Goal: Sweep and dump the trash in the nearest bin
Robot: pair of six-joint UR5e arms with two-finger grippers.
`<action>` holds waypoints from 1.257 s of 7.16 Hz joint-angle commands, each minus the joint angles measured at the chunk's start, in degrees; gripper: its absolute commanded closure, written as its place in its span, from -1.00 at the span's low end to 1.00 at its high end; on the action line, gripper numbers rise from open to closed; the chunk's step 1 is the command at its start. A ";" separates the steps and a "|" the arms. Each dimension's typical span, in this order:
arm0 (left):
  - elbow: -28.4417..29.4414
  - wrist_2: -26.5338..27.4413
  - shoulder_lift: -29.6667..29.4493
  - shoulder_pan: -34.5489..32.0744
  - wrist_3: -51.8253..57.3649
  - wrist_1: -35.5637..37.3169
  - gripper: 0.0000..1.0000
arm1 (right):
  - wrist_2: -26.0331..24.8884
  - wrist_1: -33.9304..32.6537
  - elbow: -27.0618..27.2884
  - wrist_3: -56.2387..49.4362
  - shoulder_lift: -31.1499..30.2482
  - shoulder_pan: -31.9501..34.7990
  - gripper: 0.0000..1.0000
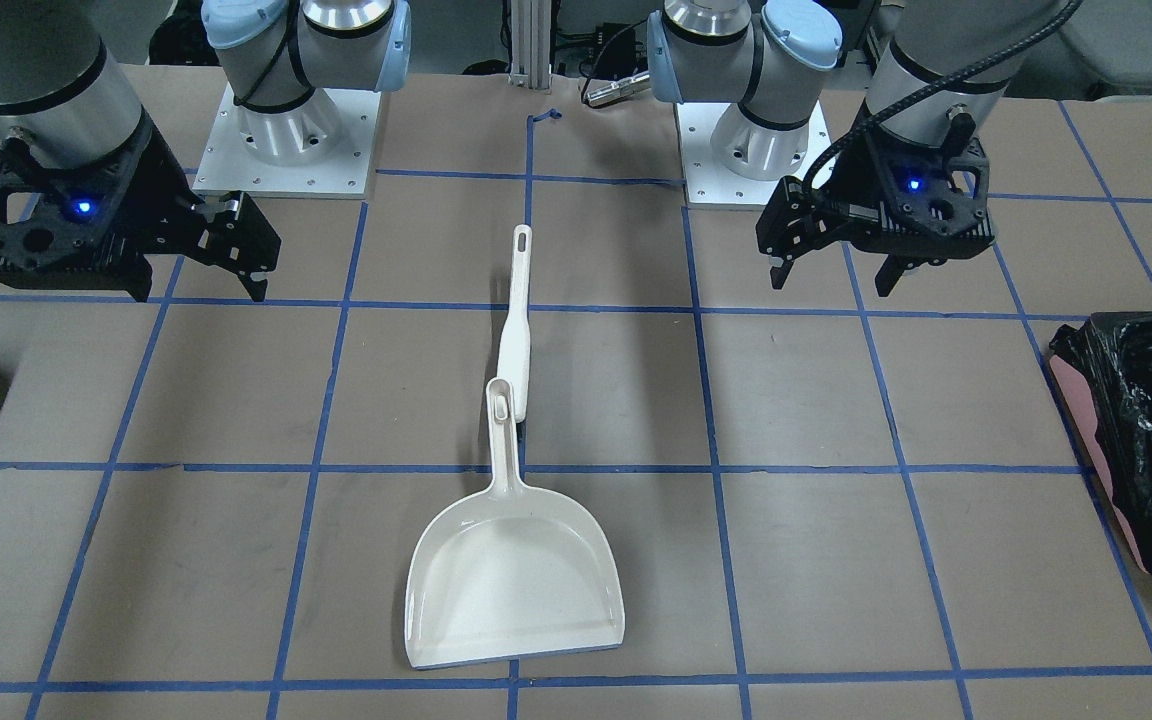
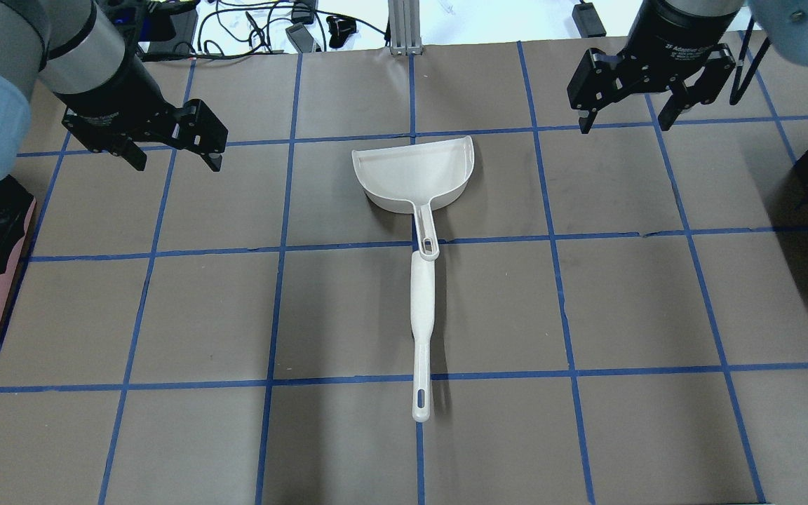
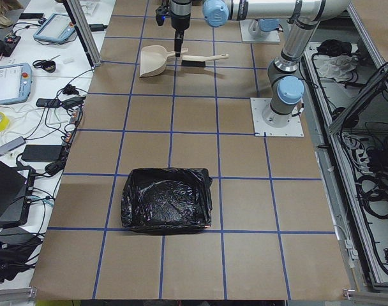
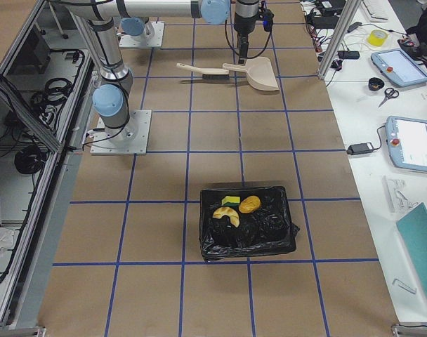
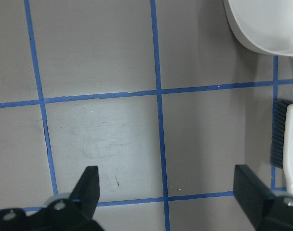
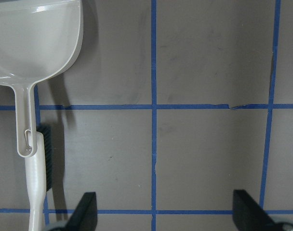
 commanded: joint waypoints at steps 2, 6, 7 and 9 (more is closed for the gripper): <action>0.20 0.09 0.21 0.15 0.00 -0.26 -1.00 | 2.55 0.04 0.04 3.07 -0.08 0.11 -1.00; 0.11 -0.69 0.56 0.15 0.44 -0.43 -1.00 | 1.85 0.12 0.13 2.54 -0.08 0.11 -1.00; 0.02 -0.61 0.56 0.15 0.44 -0.43 -1.00 | 0.63 0.12 0.13 2.45 -0.08 0.11 -1.00; -0.33 -0.17 0.82 0.15 0.44 -0.52 -1.00 | 0.35 0.12 0.13 2.45 -0.08 0.11 -1.00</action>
